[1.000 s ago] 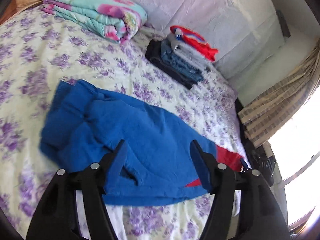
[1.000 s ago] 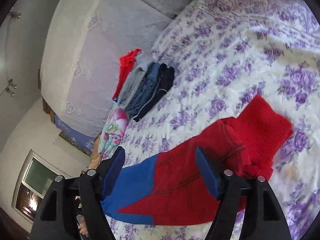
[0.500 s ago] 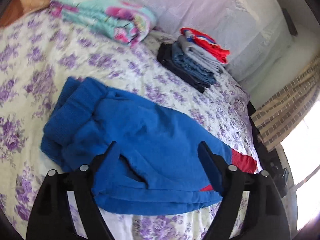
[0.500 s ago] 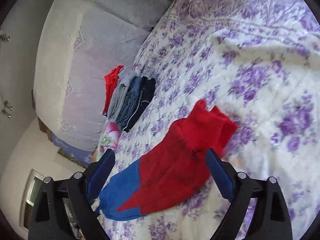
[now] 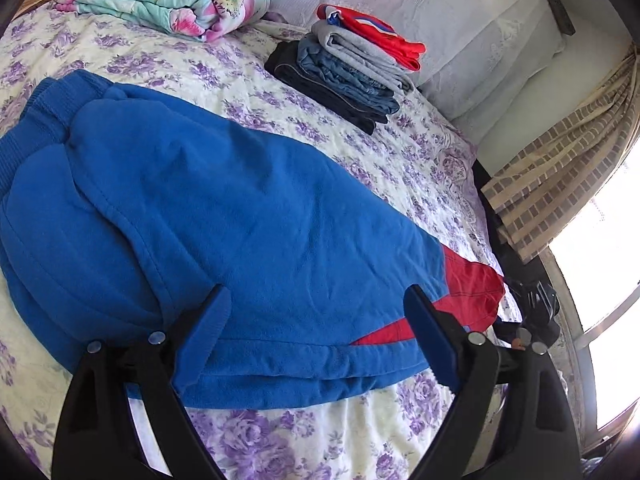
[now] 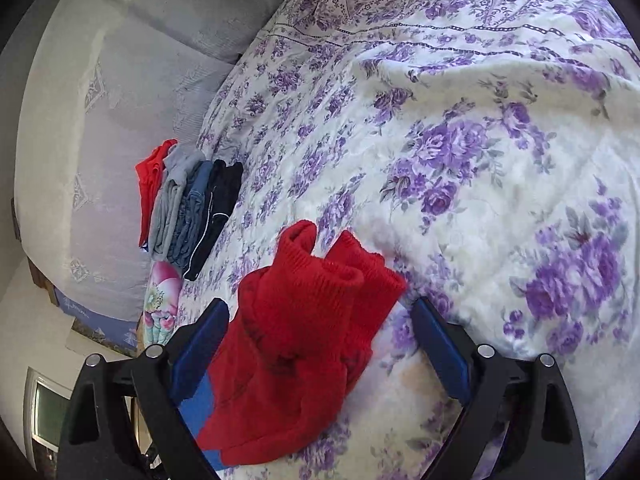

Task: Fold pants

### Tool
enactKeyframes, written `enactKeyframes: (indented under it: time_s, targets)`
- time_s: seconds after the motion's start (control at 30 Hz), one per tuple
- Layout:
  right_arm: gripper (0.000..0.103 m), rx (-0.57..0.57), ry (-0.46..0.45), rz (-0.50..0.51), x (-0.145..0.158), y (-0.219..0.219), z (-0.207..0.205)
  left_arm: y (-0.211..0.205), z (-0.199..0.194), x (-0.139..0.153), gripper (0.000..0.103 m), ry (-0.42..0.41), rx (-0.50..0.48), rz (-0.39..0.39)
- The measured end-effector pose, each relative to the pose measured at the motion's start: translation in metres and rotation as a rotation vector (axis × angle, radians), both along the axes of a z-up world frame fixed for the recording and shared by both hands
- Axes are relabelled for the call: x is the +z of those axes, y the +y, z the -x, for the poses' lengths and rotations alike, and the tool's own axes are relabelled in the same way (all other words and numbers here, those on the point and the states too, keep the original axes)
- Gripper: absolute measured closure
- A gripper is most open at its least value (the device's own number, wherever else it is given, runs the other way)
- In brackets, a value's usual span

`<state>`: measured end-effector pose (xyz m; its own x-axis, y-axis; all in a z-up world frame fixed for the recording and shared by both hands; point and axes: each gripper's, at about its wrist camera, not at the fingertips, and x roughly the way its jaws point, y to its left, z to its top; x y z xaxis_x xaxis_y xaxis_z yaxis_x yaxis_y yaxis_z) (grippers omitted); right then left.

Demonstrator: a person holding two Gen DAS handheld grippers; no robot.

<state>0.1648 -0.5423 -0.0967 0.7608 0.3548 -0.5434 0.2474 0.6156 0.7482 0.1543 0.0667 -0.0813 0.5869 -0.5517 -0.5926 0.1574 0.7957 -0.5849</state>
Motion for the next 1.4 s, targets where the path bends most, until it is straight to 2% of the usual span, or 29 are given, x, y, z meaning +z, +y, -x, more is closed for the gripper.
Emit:
enactKeyframes:
  time_s: [0.13, 0.17, 0.2, 0.23, 0.3, 0.37, 0.43, 0.5, 0.63, 0.67, 0.7, 0.8, 0.83, 0.87, 0.9, 0.97, 1.0, 1.1, 1.13, 1.17, 1.2, 1.23, 1.3, 1.4]
  targets:
    - [0.011, 0.011, -0.027, -0.008, 0.0, 0.004, -0.011, 0.0, -0.001, -0.007, 0.013, -0.015, -0.006, 0.006]
    - [0.022, 0.01, -0.05, -0.013, 0.0, 0.005, -0.011, -0.001, -0.001, -0.009, 0.013, -0.022, -0.007, -0.004]
    - [0.052, 0.007, -0.068, -0.026, -0.001, 0.004, -0.009, -0.003, 0.0, -0.01, 0.013, -0.029, -0.009, -0.017]
    - [0.058, 0.003, -0.084, -0.066, -0.006, 0.002, -0.006, -0.004, 0.001, -0.01, 0.013, -0.036, -0.011, -0.028]
    - [0.062, -0.026, -0.128, -0.107, -0.011, -0.002, 0.006, -0.006, 0.002, -0.01, 0.013, -0.047, -0.018, -0.053]
    - [0.063, -0.034, -0.159, -0.058, -0.004, 0.004, 0.017, -0.008, 0.001, -0.008, 0.013, -0.039, -0.01, -0.063]
    - [0.063, -0.038, -0.184, -0.012, 0.01, 0.011, 0.025, -0.01, 0.0, 0.001, 0.013, -0.032, -0.001, -0.042]
    - [0.063, -0.026, -0.213, 0.032, 0.026, 0.016, 0.03, -0.023, -0.003, 0.015, 0.013, -0.052, -0.048, -0.024]
    - [0.063, -0.005, -0.24, 0.079, 0.045, 0.023, 0.039, -0.066, -0.017, 0.045, 0.012, -0.157, -0.096, -0.151]
    - [0.063, -0.002, -0.211, 0.097, 0.043, 0.021, 0.039, -0.077, -0.027, 0.043, 0.012, -0.145, -0.124, -0.201]
    - [0.063, -0.001, -0.179, 0.104, 0.037, 0.018, 0.039, -0.082, -0.037, 0.036, 0.012, -0.094, -0.134, -0.233]
    - [0.06, 0.002, -0.062, 0.05, 0.005, 0.002, 0.028, -0.08, -0.052, -0.004, 0.013, 0.098, -0.145, -0.202]
    - [0.059, 0.014, -0.049, 0.05, -0.002, 0.0, 0.026, -0.08, -0.049, -0.01, 0.016, 0.079, -0.16, -0.227]
    - [0.056, 0.023, -0.053, 0.051, -0.004, -0.002, 0.025, -0.082, -0.041, -0.011, 0.017, 0.027, -0.181, -0.271]
    - [0.05, 0.028, -0.051, 0.05, -0.002, -0.003, 0.024, -0.086, -0.032, -0.01, 0.016, -0.007, -0.199, -0.326]
    - [0.04, -0.01, -0.043, 0.071, 0.01, -0.008, 0.027, -0.089, -0.017, -0.008, 0.016, -0.038, -0.195, -0.361]
    - [0.036, -0.06, -0.056, 0.101, 0.02, -0.012, 0.032, -0.088, -0.011, -0.005, 0.016, -0.053, -0.19, -0.354]
    - [0.036, -0.21, -0.166, 0.187, 0.062, -0.021, 0.049, -0.086, 0.001, 0.009, 0.016, -0.095, -0.203, -0.273]
    - [0.036, -0.181, -0.227, 0.196, 0.077, -0.012, 0.047, -0.086, 0.002, 0.012, 0.015, -0.113, -0.204, -0.248]
    - [0.034, -0.099, -0.268, 0.185, 0.09, 0.002, 0.038, -0.089, 0.002, 0.016, 0.013, -0.131, -0.218, -0.227]
    - [0.025, 0.042, -0.289, 0.149, 0.099, 0.025, 0.02, -0.097, -0.003, 0.014, 0.01, -0.127, -0.239, -0.226]
    - [0.021, 0.181, -0.296, 0.1, 0.104, 0.05, 0.001, -0.102, -0.007, 0.009, 0.01, -0.104, -0.257, -0.232]
    - [0.018, 0.468, -0.27, -0.009, 0.105, 0.112, -0.043, -0.11, -0.016, -0.01, 0.01, -0.02, -0.271, -0.242]
    - [0.018, 0.729, -0.168, -0.035, 0.096, 0.187, -0.102, -0.119, -0.003, -0.011, 0.01, -0.078, -0.294, -0.324]
